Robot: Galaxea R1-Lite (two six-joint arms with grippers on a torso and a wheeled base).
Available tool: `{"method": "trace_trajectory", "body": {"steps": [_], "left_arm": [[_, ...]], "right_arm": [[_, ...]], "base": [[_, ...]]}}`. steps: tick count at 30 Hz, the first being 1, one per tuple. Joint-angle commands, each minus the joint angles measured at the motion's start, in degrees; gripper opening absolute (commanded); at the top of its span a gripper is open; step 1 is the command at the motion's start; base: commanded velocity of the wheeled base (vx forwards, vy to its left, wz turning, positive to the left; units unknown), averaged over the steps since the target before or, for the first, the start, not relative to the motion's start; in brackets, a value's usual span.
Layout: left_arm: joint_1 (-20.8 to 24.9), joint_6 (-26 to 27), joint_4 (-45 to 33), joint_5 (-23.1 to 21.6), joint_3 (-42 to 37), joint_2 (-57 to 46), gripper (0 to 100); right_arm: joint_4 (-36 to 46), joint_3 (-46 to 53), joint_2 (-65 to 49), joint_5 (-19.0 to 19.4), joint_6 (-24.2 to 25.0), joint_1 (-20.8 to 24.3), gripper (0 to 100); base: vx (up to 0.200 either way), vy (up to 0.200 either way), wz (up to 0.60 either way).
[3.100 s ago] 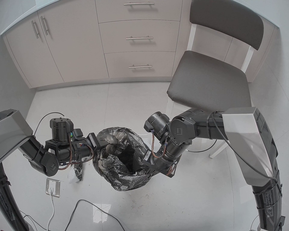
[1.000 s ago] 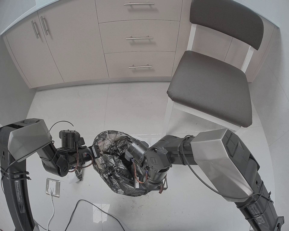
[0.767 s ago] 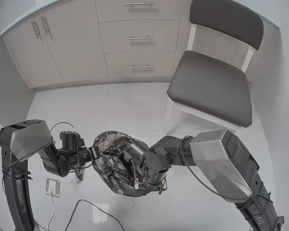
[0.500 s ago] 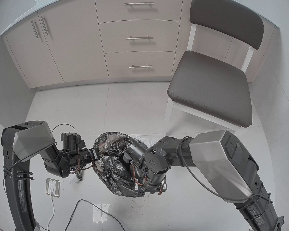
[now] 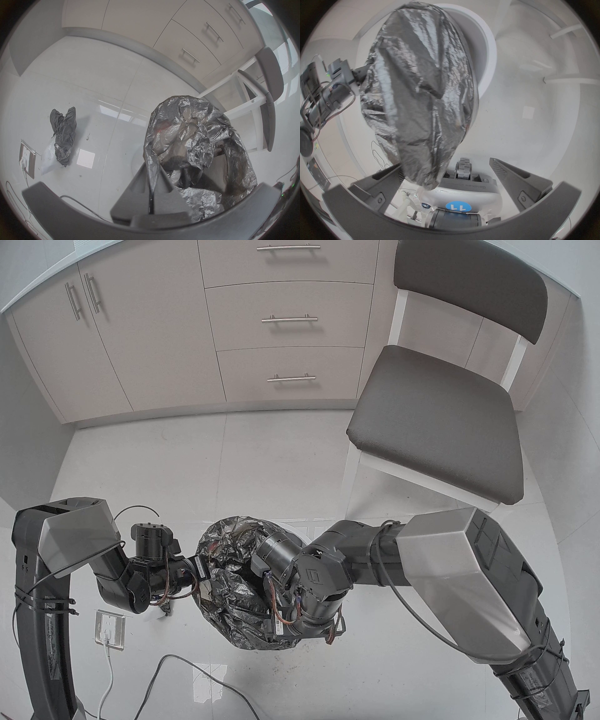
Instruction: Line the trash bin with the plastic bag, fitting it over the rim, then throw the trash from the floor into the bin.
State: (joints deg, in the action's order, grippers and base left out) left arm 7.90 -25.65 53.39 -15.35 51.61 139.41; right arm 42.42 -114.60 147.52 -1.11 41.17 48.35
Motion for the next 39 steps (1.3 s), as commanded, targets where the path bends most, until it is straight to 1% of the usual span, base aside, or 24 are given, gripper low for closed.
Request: {"method": "trace_trajectory", "body": {"steps": [1, 3, 4, 6, 7, 8, 9, 10, 12, 13, 14, 18, 21, 22, 23, 24, 25, 27, 28, 31, 33, 37, 38, 39], "left_arm": [[0.01, 0.25, 0.13, -0.03, -0.37, 0.51, 0], [0.01, 0.42, 0.22, -0.21, -0.55, 0.51, 0], [0.01, 0.42, 0.31, -0.3, -0.55, 0.51, 0], [0.19, 0.69, 1.62, -0.47, -1.34, 0.69, 0], [0.19, 0.69, 2.06, -0.47, -1.43, 0.86, 0], [0.19, 0.6, 4.09, -0.47, -1.96, 1.21, 0], [0.19, 0.6, 4.35, -0.47, -2.04, 1.3, 0], [0.19, 0.42, 5.84, -0.65, -2.48, 1.56, 0], [0.19, 0.42, 7.07, -1.0, -2.92, 1.65, 0], [0.19, 0.51, 7.16, -1.0, -2.92, 1.74, 0], [0.19, 0.42, 7.16, -1.0, -2.75, 1.83, 0], [0.19, 0.51, 7.25, -1.0, -2.84, 2.0, 0], [0.19, 0.51, 7.25, -1.0, -2.84, 2.0, 0], [0.19, 0.51, 7.25, -1.0, -2.84, 2.0, 0], [0.19, 0.51, 7.25, -1.0, -2.84, 2.0, 0], [0.19, 0.51, 7.25, -1.0, -2.84, 2.0, 0], [0.19, 0.51, 7.25, -1.0, -2.84, 2.0, 0], [0.19, 0.6, 7.25, -1.0, -2.84, 2.0, 0], [0.19, 0.6, 7.34, -1.0, -2.84, 2.0, 0], [0.19, 0.6, 7.34, -1.0, -2.84, 2.0, 0], [0.19, 0.6, 7.34, -1.0, -2.84, 2.0, 0], [0.19, 0.6, 7.34, -1.0, -2.84, 2.0, 0], [0.27, 0.6, 7.34, -1.0, -2.84, 2.0, 0], [0.27, 0.6, 7.34, -1.0, -2.84, 2.0, 0]], "right_arm": [[-0.06, 0.01, -1.44, -1.26, -1.7, 0.96, 100], [-1.03, 0.01, -1.71, -4.87, -6.63, 2.54, 100], [-1.2, 0.01, -1.71, -5.22, -7.33, 2.72, 100], [-4.1, 0.01, -1.09, -7.94, -13.39, 3.42, 100], [-4.89, 0.01, -1.0, -8.29, -14.27, 3.51, 100], [-7.27, 0.01, -0.3, -9.79, -17.17, 3.51, 100], [-7.53, 0.01, -0.3, -10.05, -17.53, 3.51, 100], [-8.59, 0.01, -0.3, -11.37, -19.28, 3.51, 100], [-9.11, 0.01, -0.74, -12.87, -21.13, 3.42, 100], [-9.11, 0.01, -0.83, -13.13, -21.39, 3.42, 100], [-9.9, 0.01, -1.53, -14.71, -22.97, 3.33, 100], [-13.68, 0.01, -2.06, -17.7, -25.26, 3.24, 100], [-18.08, 0.01, -1.53, -21.3, -30.62, 2.89, 100], [-18.43, 0.01, -1.44, -21.57, -31.06, 2.89, 100], [-20.63, 0.01, -0.83, -22.53, -33.43, 2.72, 100], [-20.63, 0.01, -0.83, -22.53, -33.43, 2.72, 100], [-23.35, 0.01, 0.31, -23.24, -36.95, 2.28, 100], [-26.69, 0.01, 1.46, -24.73, -40.73, 1.75, 100], [-29.42, 0.01, 2.34, -25.79, -43.63, 1.4, 100], [-34.95, 0.01, 3.92, -26.93, -48.9, 0.7, 100], [-36.8, 0.01, 4.01, -27.63, -50.4, 0.17, 100], [-37.06, 0.01, 3.39, -28.33, -50.48, -0.27, 100], [-37.06, 0.01, 3.13, -28.33, -50.48, -1.68, 100], [-37.06, 0.01, 3.13, -28.33, -50.48, -1.85, 100]], "base": [[0.0, 0.0, 0.0], [0.0, 0.0, 0.0], [0.0, 0.0, 0.0], [0.0, 0.0, 0.0], [0.0, 0.0, 0.0], [0.0, 0.0, 0.0], [0.0, 0.0, 0.0], [0.0, 0.0, 0.0], [0.0, 0.0, 0.0], [0.0, 0.0, 0.0], [0.0, 0.0, 0.0], [0.0, 0.0, 0.0], [0.0, 0.0, 0.0], [0.0, 0.0, 0.0], [0.0, 0.0, 0.0], [0.0, 0.0, 0.0], [0.0, 0.0, 0.0], [0.0, 0.0, 0.0], [0.0, 0.0, 0.0], [0.0, 0.0, 0.0], [0.0, 0.0, 0.0], [0.0, 0.0, 0.0], [0.0, 0.0, 0.0], [0.0, 0.0, 0.0]]}}
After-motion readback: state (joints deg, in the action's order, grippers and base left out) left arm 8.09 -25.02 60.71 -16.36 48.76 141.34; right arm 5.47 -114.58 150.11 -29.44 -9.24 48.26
